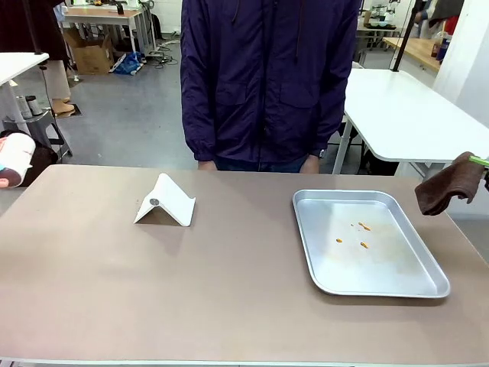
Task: Clean the surface of the table.
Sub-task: If a person points to the right, clean the right side of the table with your right hand, and if they point to the left, clean the left side with your left hand, then clean the area not pointed to by the person.
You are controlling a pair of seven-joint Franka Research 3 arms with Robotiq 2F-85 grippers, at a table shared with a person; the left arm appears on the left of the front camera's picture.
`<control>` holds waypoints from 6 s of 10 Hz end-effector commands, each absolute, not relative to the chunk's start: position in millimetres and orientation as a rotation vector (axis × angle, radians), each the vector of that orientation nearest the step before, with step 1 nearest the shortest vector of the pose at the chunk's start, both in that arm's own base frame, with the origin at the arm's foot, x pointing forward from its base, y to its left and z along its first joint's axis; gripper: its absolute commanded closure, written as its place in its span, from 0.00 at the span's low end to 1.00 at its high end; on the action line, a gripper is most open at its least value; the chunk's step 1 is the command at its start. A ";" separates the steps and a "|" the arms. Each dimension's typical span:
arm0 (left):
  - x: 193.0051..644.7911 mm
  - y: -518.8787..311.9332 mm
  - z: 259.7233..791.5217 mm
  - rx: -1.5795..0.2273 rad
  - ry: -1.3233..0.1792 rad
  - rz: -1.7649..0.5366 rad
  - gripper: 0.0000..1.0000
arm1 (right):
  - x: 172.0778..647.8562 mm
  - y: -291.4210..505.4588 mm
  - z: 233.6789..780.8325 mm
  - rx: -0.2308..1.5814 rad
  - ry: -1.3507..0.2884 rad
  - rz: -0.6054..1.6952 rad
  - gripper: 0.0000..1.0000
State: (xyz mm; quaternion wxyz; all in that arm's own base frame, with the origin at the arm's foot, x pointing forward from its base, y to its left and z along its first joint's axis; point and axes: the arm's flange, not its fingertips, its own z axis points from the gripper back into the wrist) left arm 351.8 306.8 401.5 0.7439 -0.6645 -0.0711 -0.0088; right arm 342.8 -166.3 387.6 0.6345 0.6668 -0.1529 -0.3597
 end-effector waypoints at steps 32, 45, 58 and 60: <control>347.7 308.4 389.2 -1.465 -0.142 -0.009 0.78 | 449.7 -51.3 385.8 0.539 -0.343 -0.304 0.92; 347.7 308.4 389.2 -1.465 -0.142 -0.009 0.78 | 458.3 52.6 274.3 0.834 -0.040 -0.257 0.92; 347.7 308.4 389.2 -1.465 -0.142 -0.009 0.78 | 481.2 0.0 285.2 0.437 -0.220 -0.322 0.92; 347.7 308.4 389.2 -1.465 -0.142 -0.009 0.78 | 484.5 -19.2 283.1 0.425 -0.219 -0.381 0.92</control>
